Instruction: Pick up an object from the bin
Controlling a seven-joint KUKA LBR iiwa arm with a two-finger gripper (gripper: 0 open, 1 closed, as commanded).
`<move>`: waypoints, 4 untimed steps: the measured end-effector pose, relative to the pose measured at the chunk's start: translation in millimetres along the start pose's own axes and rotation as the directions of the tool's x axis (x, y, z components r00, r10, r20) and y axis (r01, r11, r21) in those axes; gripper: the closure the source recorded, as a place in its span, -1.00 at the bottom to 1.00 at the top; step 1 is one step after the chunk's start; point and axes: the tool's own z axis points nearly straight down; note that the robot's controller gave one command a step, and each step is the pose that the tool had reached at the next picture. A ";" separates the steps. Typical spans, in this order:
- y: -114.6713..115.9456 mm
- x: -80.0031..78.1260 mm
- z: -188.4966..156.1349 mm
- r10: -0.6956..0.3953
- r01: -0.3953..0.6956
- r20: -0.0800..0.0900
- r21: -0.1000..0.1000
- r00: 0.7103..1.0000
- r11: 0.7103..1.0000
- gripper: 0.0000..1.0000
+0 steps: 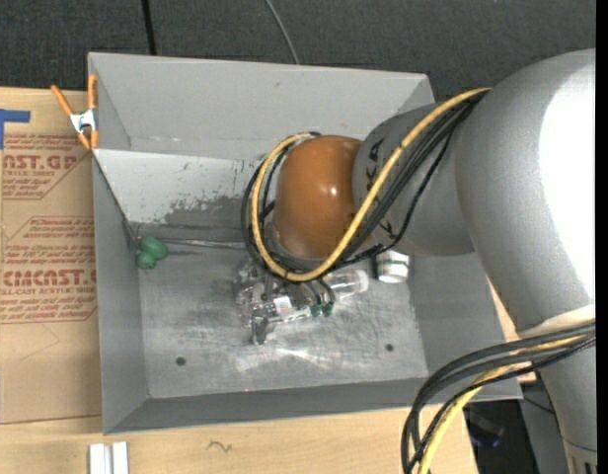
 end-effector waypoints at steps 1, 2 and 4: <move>-0.8 2.6 -14.6 0.000 0.000 -0.009 0.003 1.000 1.000 1.00; -0.9 1.2 -35.2 0.000 0.000 -0.005 0.004 1.000 1.000 1.00; -0.8 -0.3 -52.0 0.001 -0.001 0.001 0.004 1.000 1.000 1.00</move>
Offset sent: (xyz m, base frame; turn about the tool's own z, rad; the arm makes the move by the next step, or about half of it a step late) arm 0.0002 0.0001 0.0375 0.0000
